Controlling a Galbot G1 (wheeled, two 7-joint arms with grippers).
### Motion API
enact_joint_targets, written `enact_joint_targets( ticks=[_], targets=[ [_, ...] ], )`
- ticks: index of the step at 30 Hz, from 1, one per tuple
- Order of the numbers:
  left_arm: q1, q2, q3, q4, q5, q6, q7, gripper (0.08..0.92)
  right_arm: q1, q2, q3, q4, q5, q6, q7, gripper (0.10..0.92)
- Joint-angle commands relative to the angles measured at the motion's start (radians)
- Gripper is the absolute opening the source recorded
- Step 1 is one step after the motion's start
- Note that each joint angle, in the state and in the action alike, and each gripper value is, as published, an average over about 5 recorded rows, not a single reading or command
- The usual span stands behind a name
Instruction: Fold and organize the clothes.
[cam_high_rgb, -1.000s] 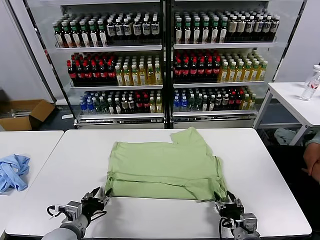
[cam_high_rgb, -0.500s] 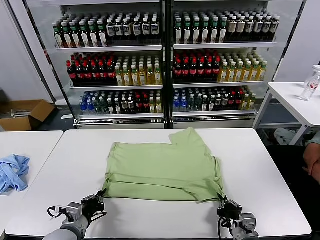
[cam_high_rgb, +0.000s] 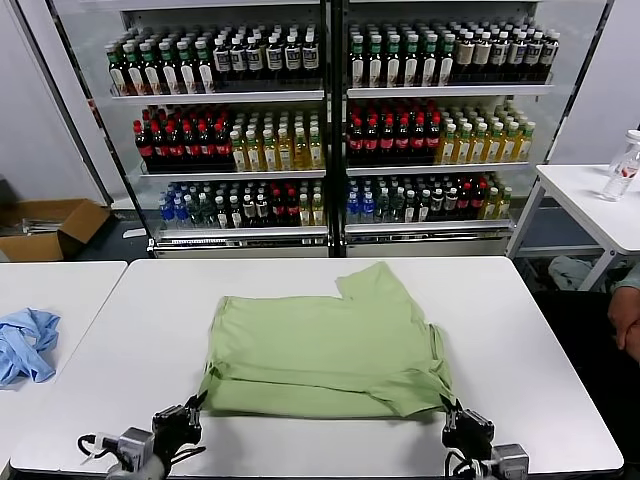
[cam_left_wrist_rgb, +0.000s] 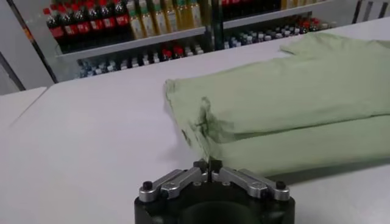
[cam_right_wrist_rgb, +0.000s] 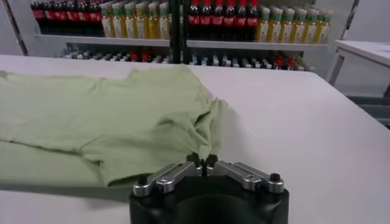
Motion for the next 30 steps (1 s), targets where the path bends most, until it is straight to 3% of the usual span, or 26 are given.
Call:
enact_joint_targets(
  ticks=[1,10,13,23,30],
  targets=[
    [0.181,0.007,-0.052,-0.084,0.025,-0.028,0.006,0.086,-0.143,-0.006,0.009,0.066,-0.049,0.042,0.005,0.122],
    [0.238,-0.011,-0.077,-0.058,0.057,-0.073,0.044,0.085,-0.194,0.001,-0.014,0.074,-0.099,0.07,0.015,0.122],
    [0.239,-0.015,-0.077,-0.066,0.071,-0.07,0.036,0.102,-0.191,-0.002,0.001,0.092,-0.104,0.063,0.011,0.158],
    [0.164,-0.018,-0.124,-0.159,0.036,-0.055,0.023,0.365,-0.084,-0.041,0.141,0.236,0.005,-0.048,0.033,0.438],
    [-0.045,-0.009,-0.082,-0.086,-0.032,-0.084,0.017,0.564,0.232,-0.082,0.118,0.105,0.13,-0.141,0.069,0.646]
  ],
)
